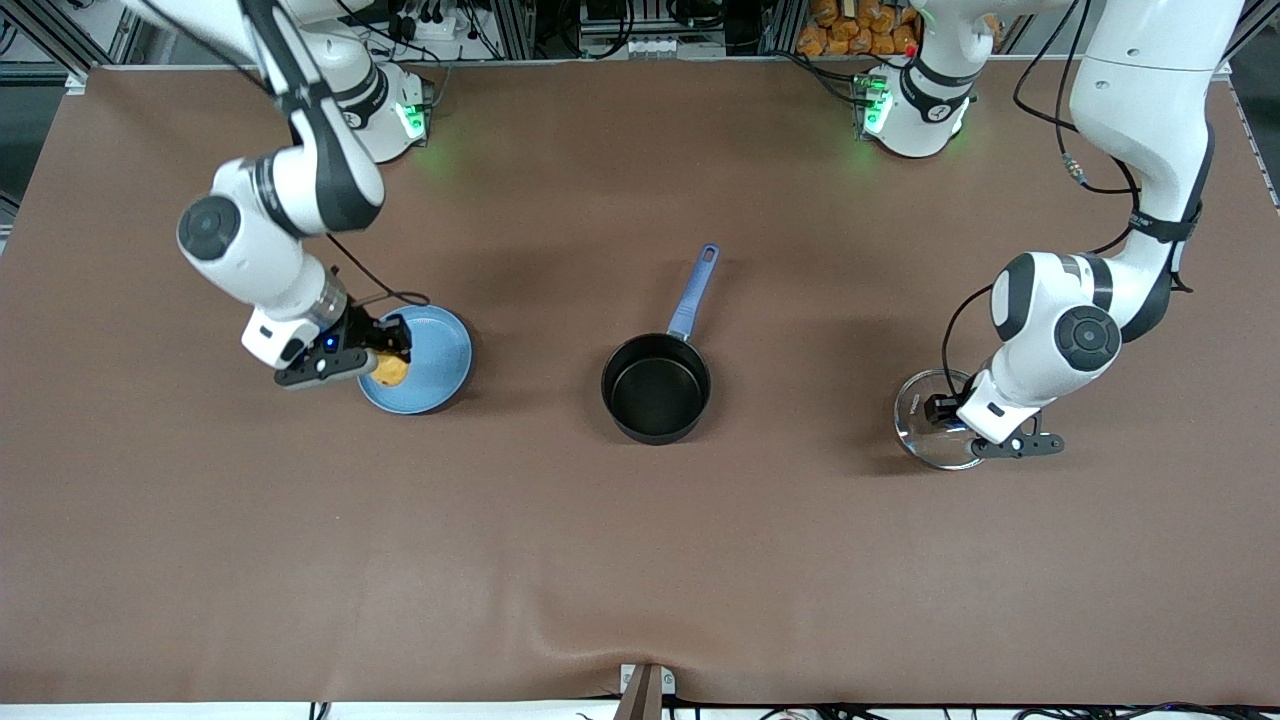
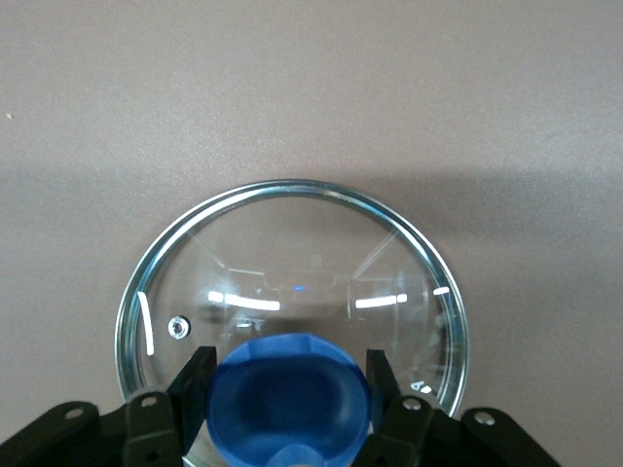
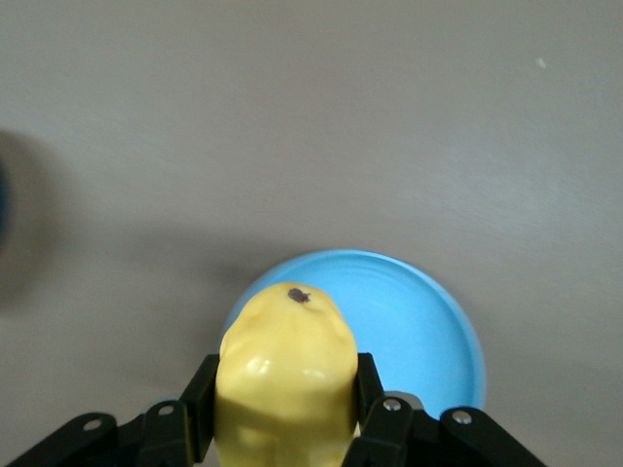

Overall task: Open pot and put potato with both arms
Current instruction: 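Set the lid on the table with the left gripper while the right lifts potato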

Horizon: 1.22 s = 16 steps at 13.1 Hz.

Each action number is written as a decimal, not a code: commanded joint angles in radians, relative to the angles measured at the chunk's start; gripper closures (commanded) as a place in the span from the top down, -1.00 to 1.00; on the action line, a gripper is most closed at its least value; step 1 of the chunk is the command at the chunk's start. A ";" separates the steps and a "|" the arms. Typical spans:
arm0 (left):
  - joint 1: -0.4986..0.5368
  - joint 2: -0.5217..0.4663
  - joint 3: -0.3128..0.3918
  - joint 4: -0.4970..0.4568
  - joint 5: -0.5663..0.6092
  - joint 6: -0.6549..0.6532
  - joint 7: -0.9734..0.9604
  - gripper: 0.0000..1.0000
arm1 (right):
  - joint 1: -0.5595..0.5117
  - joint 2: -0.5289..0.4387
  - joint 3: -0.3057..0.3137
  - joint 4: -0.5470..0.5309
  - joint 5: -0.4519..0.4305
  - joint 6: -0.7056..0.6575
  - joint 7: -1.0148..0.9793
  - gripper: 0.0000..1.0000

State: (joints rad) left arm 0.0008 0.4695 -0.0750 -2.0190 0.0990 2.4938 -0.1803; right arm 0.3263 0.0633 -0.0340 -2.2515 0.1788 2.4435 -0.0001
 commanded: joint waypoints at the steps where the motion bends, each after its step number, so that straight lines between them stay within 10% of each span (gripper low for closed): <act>1: -0.002 -0.011 -0.002 0.006 0.021 0.008 -0.005 1.00 | 0.155 -0.008 -0.007 0.047 0.007 -0.009 0.220 -1.00; 6: -0.007 -0.208 -0.055 0.052 0.018 -0.230 -0.025 1.00 | 0.218 0.018 -0.007 0.168 -0.128 -0.086 0.450 -1.00; 11: -0.010 -0.241 -0.057 0.435 0.007 -0.761 -0.007 1.00 | 0.215 0.041 -0.009 0.240 -0.134 -0.109 0.450 -1.00; 16: 0.002 -0.328 -0.045 0.565 -0.079 -0.944 -0.024 1.00 | 0.385 0.243 -0.095 0.580 -0.174 -0.352 0.592 -1.00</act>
State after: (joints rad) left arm -0.0011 0.1845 -0.1273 -1.4785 0.0472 1.5901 -0.1953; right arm 0.6260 0.1771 -0.0799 -1.8593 0.0432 2.1840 0.5173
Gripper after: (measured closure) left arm 0.000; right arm 0.414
